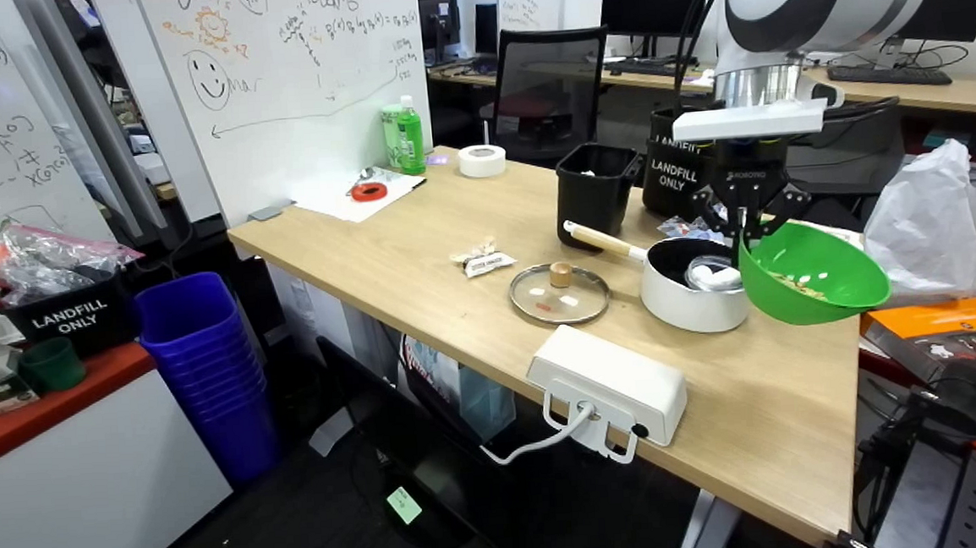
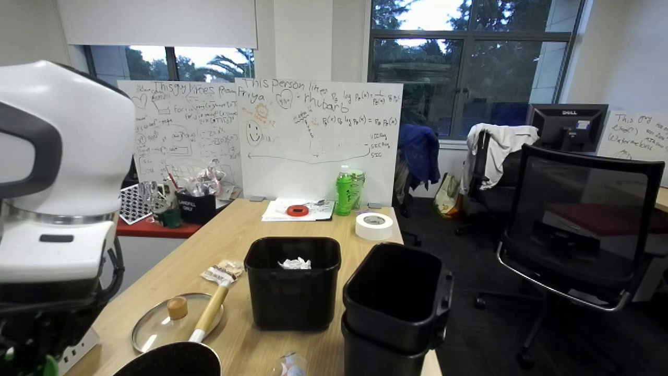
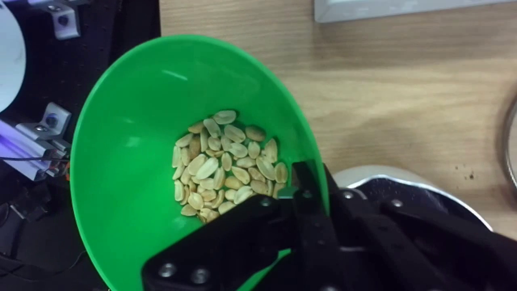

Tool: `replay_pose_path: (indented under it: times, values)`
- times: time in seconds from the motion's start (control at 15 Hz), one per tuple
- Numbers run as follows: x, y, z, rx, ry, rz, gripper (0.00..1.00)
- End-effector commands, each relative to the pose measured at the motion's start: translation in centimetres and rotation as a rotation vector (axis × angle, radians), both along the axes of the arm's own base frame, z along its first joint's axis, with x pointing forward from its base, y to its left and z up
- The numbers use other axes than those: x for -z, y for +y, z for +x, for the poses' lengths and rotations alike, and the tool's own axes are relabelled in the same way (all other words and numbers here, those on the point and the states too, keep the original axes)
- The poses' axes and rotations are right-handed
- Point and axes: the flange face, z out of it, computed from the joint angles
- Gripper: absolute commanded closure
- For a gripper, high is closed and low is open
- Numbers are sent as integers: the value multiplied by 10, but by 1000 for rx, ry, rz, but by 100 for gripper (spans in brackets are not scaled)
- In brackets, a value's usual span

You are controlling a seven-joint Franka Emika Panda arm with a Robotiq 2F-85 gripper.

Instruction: Move the green bowl to the right

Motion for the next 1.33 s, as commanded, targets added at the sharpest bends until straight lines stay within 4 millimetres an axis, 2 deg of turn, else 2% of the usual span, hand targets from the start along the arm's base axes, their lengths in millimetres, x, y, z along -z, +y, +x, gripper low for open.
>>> replay_pose_path:
  times: [0.0, 0.07, 0.33, 0.87, 0.93, 1.27]
  values:
    - [-1, -10, 2, 48, -22, -18, 99]
    - [-2, -16, 1, 64, -30, -24, 95]
    - [-1, -9, 2, 50, -29, -23, 95]
    - [-1, -9, 2, 51, -29, -23, 95]
    - [-1, -11, 3, 60, -35, -28, 99]
    - [2, -24, -12, 321, -34, 4, 99]
